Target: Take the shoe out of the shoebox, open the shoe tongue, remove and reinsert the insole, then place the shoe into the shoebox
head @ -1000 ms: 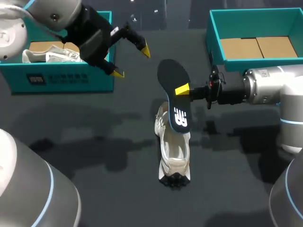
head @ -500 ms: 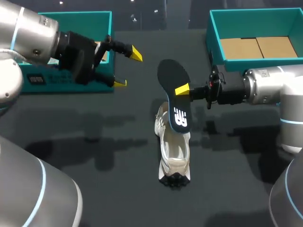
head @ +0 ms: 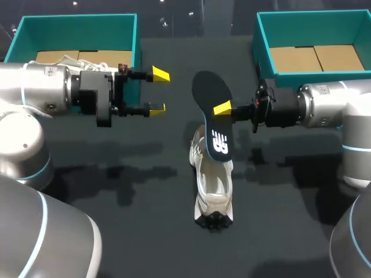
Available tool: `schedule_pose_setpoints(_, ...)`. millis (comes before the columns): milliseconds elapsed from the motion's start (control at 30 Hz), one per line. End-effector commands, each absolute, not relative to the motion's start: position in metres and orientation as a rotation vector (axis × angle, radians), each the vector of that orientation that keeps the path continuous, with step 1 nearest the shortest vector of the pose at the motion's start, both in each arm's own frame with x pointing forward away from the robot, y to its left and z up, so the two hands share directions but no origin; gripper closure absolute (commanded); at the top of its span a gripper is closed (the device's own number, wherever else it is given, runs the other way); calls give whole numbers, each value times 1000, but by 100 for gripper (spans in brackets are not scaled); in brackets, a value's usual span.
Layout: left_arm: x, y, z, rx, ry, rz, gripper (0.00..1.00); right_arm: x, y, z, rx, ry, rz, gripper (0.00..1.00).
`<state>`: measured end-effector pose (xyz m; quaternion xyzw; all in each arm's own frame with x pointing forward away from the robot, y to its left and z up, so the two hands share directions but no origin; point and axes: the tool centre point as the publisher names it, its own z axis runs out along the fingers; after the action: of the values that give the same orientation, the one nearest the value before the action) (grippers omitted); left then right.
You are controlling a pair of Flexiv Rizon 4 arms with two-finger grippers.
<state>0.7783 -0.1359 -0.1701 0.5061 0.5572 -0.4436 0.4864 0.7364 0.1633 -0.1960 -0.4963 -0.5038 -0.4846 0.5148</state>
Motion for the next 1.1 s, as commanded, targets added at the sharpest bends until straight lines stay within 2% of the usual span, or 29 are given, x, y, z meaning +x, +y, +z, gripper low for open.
schedule_pose_setpoints(33, 779, -153, -178, 1141, 1279, -1123, 0, 735, 170, -198, -1182, -1186, -1180, 100)
schedule_pose_setpoints(200, 783, -168, -183, 1132, 1314, -1116, 0, 733, 175, -197, -1196, -1172, -1176, 100)
schedule_pose_setpoints(333, 783, -178, -185, 1156, 1337, -1110, 9, 731, 177, -198, -1193, -1169, -1189, 100)
schedule_pose_setpoints(433, 784, -185, -188, 1166, 1352, -1106, 7, 729, 178, -198, -1187, -1171, -1201, 100)
schedule_pose_setpoints(600, 786, -192, -193, 1170, 1367, -1095, 19, 727, 180, -197, -1181, -1175, -1210, 100)
schedule_pose_setpoints(667, 786, -195, -195, 1171, 1371, -1093, 33, 726, 182, -197, -1176, -1174, -1210, 100)
schedule_pose_setpoints(700, 786, -196, -196, 1171, 1371, -1092, 36, 726, 182, -197, -1175, -1174, -1210, 100)
schedule_pose_setpoints(767, 785, -199, -197, 1173, 1374, -1093, 38, 726, 184, -198, -1174, -1173, -1210, 100)
schedule_pose_setpoints(1000, 781, -207, -200, 1179, 1372, -1078, 54, 729, 188, -197, -1185, -1174, -1213, 100)
schedule_pose_setpoints(1100, 781, -210, -201, 1175, 1373, -1072, 57, 729, 190, -198, -1189, -1173, -1214, 100)
